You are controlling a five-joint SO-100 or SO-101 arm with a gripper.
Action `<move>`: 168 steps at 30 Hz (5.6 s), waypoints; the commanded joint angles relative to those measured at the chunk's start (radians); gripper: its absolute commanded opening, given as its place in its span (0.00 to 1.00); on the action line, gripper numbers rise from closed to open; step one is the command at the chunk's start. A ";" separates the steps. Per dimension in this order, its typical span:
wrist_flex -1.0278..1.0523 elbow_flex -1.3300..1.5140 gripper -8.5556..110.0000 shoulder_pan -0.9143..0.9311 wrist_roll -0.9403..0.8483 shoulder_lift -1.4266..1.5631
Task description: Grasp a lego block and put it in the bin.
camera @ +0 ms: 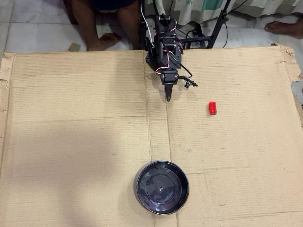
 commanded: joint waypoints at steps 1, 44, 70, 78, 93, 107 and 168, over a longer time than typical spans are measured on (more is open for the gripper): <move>-0.020 0.012 0.07 0.002 -0.005 0.012; -0.020 0.011 0.08 0.003 0.005 0.008; -0.006 -0.696 0.08 -0.020 0.009 -0.815; -0.006 -0.859 0.07 -0.055 0.009 -1.005; -0.008 -1.045 0.07 -0.347 0.397 -1.147; 0.169 -1.072 0.07 -0.532 1.155 -1.147; 0.437 -1.724 0.26 -0.755 2.212 -1.979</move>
